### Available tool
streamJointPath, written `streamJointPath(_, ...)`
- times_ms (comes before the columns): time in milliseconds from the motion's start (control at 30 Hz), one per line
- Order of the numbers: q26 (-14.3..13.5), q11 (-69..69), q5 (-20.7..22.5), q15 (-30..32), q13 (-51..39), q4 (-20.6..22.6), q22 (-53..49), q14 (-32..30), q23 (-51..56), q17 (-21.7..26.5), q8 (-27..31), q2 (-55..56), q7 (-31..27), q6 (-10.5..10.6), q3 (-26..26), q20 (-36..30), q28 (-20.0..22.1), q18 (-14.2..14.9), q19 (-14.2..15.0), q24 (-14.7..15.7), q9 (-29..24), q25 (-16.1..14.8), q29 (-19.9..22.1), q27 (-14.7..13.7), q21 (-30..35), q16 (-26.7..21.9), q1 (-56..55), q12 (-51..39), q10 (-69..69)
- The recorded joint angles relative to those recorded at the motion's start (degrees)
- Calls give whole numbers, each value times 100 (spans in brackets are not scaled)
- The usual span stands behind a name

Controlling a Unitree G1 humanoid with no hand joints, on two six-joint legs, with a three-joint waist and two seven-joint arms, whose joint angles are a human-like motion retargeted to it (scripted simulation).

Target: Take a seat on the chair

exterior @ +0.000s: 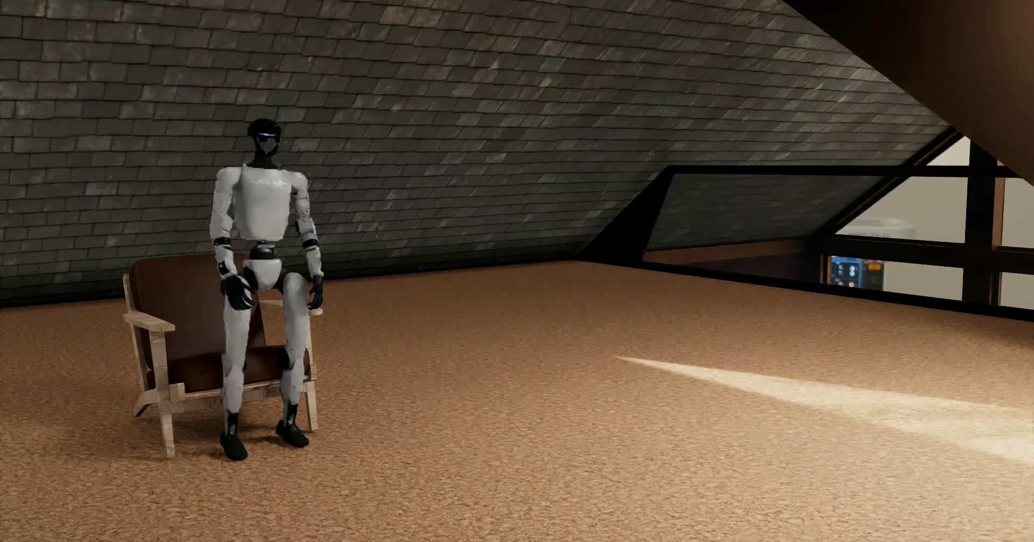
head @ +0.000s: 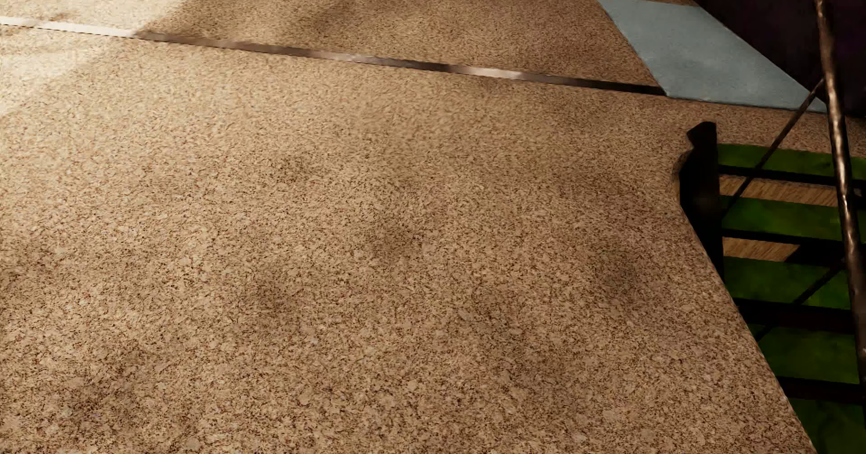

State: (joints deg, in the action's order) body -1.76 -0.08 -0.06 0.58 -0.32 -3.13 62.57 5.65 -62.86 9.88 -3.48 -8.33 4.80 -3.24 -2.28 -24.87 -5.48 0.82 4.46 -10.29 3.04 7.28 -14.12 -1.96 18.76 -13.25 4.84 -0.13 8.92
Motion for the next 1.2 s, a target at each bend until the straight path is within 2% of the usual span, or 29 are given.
streamJointPath(33,126,3,8,-5,-47,4,-52,-15,90,-2,-14,4,-7,-14,-19,-72,42,-17,-15,141,-23,150,58,-44,46,-171,-13,-98,5)
streamJointPath(67,188,3,2,-15,-109,-12,-212,-11,123,161,-35,-22,15,-9,-21,-153,-52,12,-11,80,-25,66,115,24,76,-401,-5,-123,22)
streamJointPath(100,53,4,-12,-7,-191,-30,-344,-14,138,350,-48,-1,31,0,-15,-215,-216,38,22,-126,-8,37,-62,-36,86,-640,-19,-151,19)
streamJointPath(133,-68,17,-8,-11,-259,-25,-434,-11,203,543,-66,13,50,7,-18,-216,-312,29,23,-333,-1,222,-280,-136,122,-854,-22,-173,19)
streamJointPath(167,-109,16,0,-9,-296,-15,-400,-5,208,704,-76,-15,68,15,-20,-170,-361,13,16,-421,-9,340,-318,-184,189,-1008,25,-184,7)
streamJointPath(233,-3,10,6,-11,-359,-20,-14,8,-148,853,-67,-41,75,12,-12,-77,-82,22,3,-278,2,370,43,-278,110,-1135,52,-212,5)
streamJointPath(300,150,-12,12,-16,-390,-35,437,24,-750,831,-79,-86,120,2,-12,63,346,46,3,-26,17,102,683,-204,-80,-1123,90,-216,0)
streamJointPath(367,213,33,21,-24,-370,-34,641,40,-1125,788,-77,-63,141,2,-15,144,557,33,-3,19,44,-171,1072,-101,-204,-1087,119,-170,-3)
streamJointPath(567,41,-15,10,-4,-56,-30,207,47,-605,681,-67,-86,126,-9,-13,88,262,27,19,-216,69,138,609,-266,-111,-811,116,53,-3)
streamJointPath(633,44,-7,-1,12,-27,-20,149,36,-518,532,-72,-72,121,-15,-11,-4,212,19,23,-227,35,115,511,-265,-83,-607,108,30,-2)
streamJointPath(733,117,108,-6,16,-99,-2,-6,-15,-394,356,-49,4,106,-11,-2,-210,37,-16,3,-164,-109,-11,398,-113,30,-364,89,-69,1)
streamJointPath(833,148,386,-24,9,-303,37,-241,-38,-119,338,-25,168,102,-6,-1,-394,-202,-72,-15,-115,-382,-124,142,23,237,-401,13,-302,141)
streamJointPath(933,62,915,-48,-45,-666,43,-552,20,225,384,10,582,10,2,42,-794,-668,-125,-55,-283,-712,21,36,100,592,-590,-383,-723,641)
streamJointPath(1033,-20,1882,-167,-203,-1211,23,-920,82,608,532,93,1374,-96,1,51,-1215,-825,-92,42,-464,-1215,171,4,37,1073,-740,-932,-1221,1239)
streamJointPath(1100,-75,2394,-270,-270,-1621,-28,-1228,122,880,685,97,1954,-161,14,57,-1578,-869,12,126,-532,-1628,150,76,2,1307,-846,-1501,-1653,1745)
streamJointPath(1167,-116,2767,-334,-285,-2013,-96,-1486,292,1112,812,115,2438,-200,27,53,-2136,-670,53,217,-658,-2104,123,408,-25,1580,-938,-1990,-2118,2180)
streamJointPath(1200,-582,3022,-302,-355,-2218,-162,-1502,625,1135,857,196,2738,-358,85,55,-2081,-942,49,229,-639,-2406,178,376,-484,1716,-1023,-2253,-2484,2462)
